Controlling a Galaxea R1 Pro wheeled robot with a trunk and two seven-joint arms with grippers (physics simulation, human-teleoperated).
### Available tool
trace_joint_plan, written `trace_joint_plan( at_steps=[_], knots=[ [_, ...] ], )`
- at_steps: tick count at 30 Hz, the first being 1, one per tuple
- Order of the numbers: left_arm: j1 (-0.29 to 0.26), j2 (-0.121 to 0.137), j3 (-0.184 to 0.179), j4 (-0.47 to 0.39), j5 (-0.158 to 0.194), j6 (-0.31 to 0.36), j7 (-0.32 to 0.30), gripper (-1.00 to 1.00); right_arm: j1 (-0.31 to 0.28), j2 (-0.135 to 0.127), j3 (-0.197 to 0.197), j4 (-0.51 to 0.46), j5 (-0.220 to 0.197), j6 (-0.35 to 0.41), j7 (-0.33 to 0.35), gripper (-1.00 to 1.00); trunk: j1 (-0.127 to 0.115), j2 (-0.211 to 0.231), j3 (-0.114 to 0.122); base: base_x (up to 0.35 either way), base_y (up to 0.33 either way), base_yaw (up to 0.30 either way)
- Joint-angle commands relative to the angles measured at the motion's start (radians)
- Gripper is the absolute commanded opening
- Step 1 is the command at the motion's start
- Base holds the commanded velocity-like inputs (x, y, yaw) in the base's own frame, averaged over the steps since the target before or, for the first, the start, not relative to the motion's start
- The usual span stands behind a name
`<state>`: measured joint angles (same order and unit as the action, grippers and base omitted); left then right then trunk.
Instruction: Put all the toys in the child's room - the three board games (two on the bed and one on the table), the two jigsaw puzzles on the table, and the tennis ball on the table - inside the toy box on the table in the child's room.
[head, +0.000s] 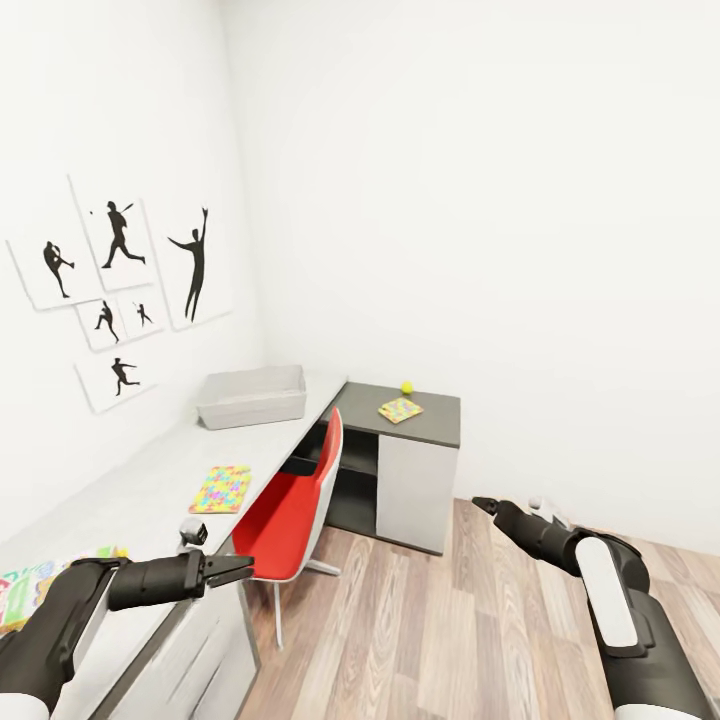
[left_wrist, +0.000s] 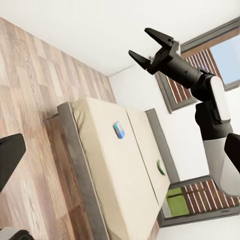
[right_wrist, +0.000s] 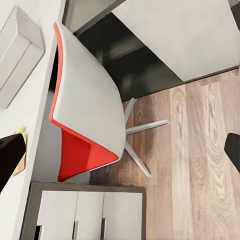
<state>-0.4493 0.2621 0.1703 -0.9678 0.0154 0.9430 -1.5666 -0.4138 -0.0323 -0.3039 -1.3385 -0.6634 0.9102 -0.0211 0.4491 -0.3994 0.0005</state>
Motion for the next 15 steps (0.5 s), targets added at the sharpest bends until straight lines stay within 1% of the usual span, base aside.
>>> trace_joint_plan(
  at_steps=[1, 4, 6, 9, 15],
  knots=[
    [0.000, 0.000, 0.000, 0.000, -0.001, 0.010, -0.004, 1.00, 0.000, 0.000, -0.001, 0.000, -0.004, 0.004, -0.002, 1.00, 0.001, -0.001, 0.000, 0.301, -0.146, 0.000],
    [0.000, 0.000, 0.000, 0.000, -0.001, 0.010, -0.004, 1.00, 0.000, 0.000, 0.000, -0.001, -0.003, 0.004, -0.002, 1.00, 0.001, -0.001, 0.001, 0.287, -0.182, 0.028],
    [0.000, 0.000, 0.000, 0.000, -0.001, 0.010, -0.004, 1.00, 0.000, 0.000, 0.000, -0.001, -0.003, 0.004, -0.002, 1.00, 0.001, -0.001, 0.001, 0.274, -0.210, 0.113],
    [0.000, 0.000, 0.000, 0.000, -0.001, 0.010, -0.004, 1.00, 0.000, 0.000, 0.000, -0.001, -0.002, 0.004, -0.002, 1.00, 0.001, -0.001, 0.003, 0.263, -0.229, 0.198],
    [0.000, 0.000, 0.000, 0.000, -0.001, 0.010, -0.004, 1.00, 0.000, 0.000, 0.000, -0.001, -0.002, 0.004, -0.002, 1.00, 0.001, -0.001, 0.005, 0.256, -0.241, 0.252]
  ],
)
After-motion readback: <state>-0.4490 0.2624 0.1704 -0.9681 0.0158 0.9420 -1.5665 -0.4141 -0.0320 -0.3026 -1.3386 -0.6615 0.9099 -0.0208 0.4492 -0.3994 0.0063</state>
